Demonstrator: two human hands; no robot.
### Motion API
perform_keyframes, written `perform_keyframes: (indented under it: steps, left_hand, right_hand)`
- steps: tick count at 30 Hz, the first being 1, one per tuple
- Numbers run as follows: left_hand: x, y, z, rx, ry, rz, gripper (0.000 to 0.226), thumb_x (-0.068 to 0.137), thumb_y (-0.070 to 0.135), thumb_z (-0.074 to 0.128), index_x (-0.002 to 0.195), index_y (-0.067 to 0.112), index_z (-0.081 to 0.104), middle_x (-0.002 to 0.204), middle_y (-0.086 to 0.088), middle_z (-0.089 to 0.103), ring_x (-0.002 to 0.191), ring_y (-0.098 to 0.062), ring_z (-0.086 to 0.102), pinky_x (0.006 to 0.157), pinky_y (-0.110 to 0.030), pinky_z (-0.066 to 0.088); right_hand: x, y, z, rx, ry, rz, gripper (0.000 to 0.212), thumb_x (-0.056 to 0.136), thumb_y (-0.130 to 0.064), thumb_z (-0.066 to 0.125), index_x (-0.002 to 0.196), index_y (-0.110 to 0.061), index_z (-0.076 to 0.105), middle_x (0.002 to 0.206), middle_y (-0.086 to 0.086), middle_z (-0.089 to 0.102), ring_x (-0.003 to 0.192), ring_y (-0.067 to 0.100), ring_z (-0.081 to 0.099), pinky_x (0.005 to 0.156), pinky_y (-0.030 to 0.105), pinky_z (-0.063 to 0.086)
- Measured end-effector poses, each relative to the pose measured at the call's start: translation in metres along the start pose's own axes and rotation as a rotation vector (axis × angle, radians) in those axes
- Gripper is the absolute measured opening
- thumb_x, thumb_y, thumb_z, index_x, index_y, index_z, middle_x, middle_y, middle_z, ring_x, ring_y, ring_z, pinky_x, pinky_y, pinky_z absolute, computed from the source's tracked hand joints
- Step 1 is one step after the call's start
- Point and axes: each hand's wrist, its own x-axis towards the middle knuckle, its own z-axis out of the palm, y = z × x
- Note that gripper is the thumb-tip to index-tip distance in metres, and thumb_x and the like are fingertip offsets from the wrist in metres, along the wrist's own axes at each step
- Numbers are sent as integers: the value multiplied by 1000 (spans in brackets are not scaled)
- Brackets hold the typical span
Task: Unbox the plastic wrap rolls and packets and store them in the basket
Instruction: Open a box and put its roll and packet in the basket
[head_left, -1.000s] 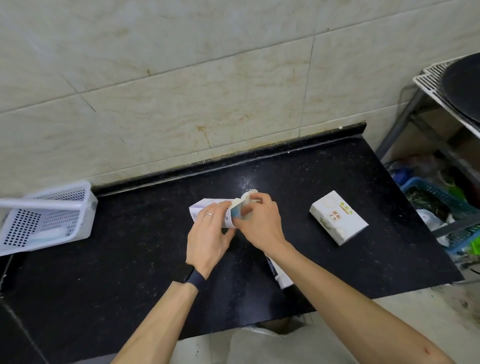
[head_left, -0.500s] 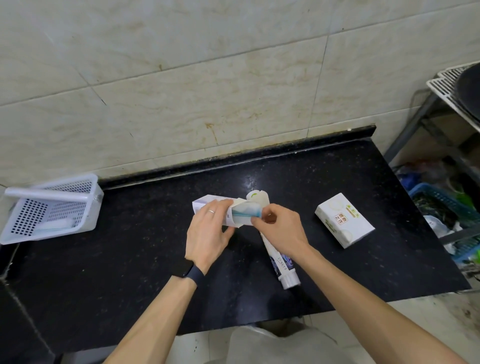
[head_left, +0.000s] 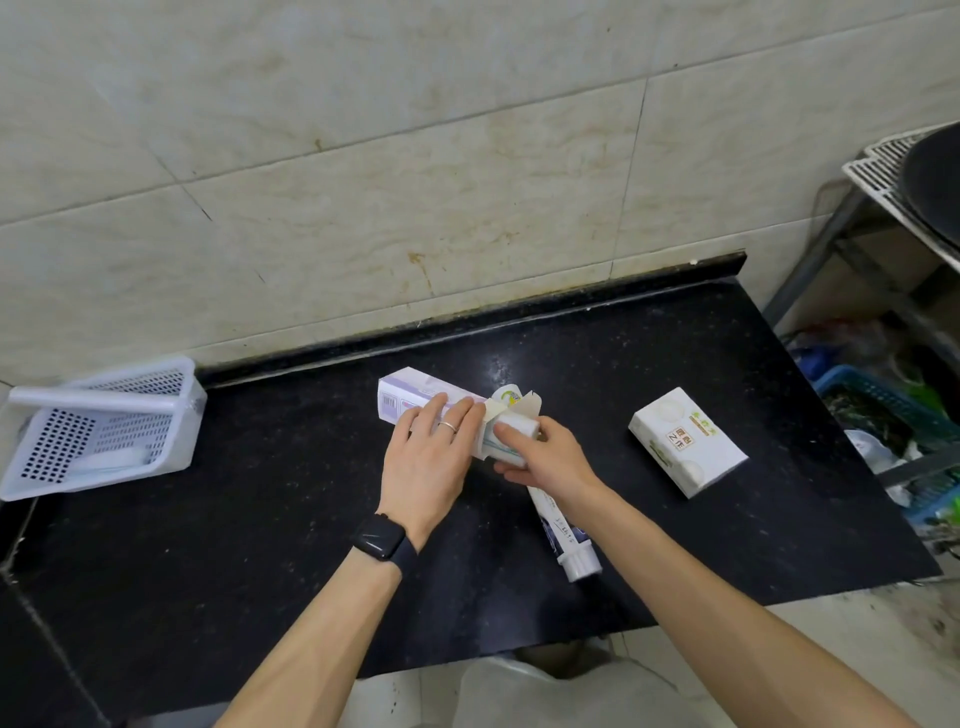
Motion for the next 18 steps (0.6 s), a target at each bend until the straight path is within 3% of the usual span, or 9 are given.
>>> perform_keyframes:
  steps: [5,10,16,18]
  left_hand:
    - [-2,0,0,-4,-60,-8,51,74,17,80,123,17,67,121,0,71,114,-31,65,89,-42,50]
    - [-7,1,1,-34,-138,-45,52,75,19,79,124,16,65,118,-1,72,113,-31,65,88,-42,52]
    - [-25,-13,2,-201,-244,-281,53,73,22,74,125,22,59,118,5,68,109,-21,64,86,-36,49]
    - [-36,-23,4,-307,-261,-376,54,75,23,74,126,23,57,120,6,67,107,-19,64,83,-34,50]
  right_hand:
    - [8,11,-3,-199,100,-92,21,83,-29,77,99,-20,67,101,4,74,80,19,76,76,40,64]
    - [9,18,-7,-314,86,-138,14,85,-24,75,97,-25,67,96,1,75,72,16,76,76,42,63]
    - [7,24,-24,-316,43,-144,17,85,-14,75,101,-14,69,98,6,76,83,20,75,68,32,63]
    - [7,29,-36,-311,27,-155,17,83,-16,75,100,-16,70,96,5,77,87,21,75,69,35,63]
